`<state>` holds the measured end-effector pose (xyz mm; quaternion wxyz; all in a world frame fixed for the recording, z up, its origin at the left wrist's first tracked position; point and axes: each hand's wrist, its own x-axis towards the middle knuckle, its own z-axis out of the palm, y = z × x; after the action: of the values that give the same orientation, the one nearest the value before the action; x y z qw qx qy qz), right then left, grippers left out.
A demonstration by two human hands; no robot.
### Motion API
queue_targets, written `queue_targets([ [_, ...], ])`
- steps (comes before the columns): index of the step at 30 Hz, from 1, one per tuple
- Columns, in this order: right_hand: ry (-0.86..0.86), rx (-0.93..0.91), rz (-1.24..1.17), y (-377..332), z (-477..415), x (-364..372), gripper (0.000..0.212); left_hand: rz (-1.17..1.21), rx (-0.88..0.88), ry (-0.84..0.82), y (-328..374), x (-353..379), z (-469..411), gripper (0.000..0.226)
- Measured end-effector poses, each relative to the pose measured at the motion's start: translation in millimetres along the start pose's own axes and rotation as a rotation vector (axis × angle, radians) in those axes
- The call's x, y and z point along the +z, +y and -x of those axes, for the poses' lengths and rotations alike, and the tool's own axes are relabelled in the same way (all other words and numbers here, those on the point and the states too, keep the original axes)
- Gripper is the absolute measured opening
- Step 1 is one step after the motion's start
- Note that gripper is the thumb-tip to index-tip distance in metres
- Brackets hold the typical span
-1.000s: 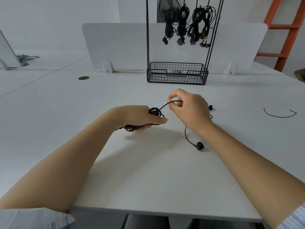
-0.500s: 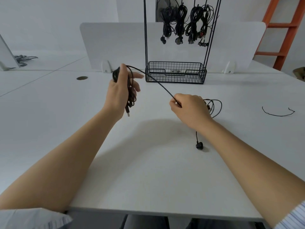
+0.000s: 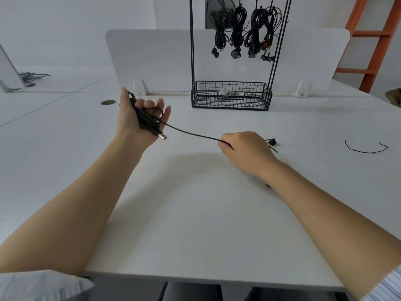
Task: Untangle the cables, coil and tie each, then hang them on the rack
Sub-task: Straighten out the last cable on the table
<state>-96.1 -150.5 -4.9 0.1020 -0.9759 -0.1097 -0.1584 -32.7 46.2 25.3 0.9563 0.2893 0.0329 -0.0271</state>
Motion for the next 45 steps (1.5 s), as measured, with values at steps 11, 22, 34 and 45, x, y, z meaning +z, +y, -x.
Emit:
queue_targets([
  [11, 0.385, 0.282, -0.426, 15.0, -8.1, -2.2, 0.023, -1.036, -0.33, -0.168, -2.1, 9.4, 11.5, 0.047],
  [22, 0.31, 0.314, -1.05, -1.1, -8.1, -16.1, 0.025, -2.144, -0.084, -0.232, -25.7, 6.8, 21.9, 0.057],
  [34, 0.31, 0.439, -1.066, 8.7, -9.2, -17.1, 0.023, -1.361, -0.408, -0.754, -22.3, 4.4, 19.8, 0.052],
  [45, 0.044, 0.11, -0.395, -9.2, -0.5, -9.4, 0.02, -0.99, 0.029, -0.384, -39.3, 11.9, 22.3, 0.05],
])
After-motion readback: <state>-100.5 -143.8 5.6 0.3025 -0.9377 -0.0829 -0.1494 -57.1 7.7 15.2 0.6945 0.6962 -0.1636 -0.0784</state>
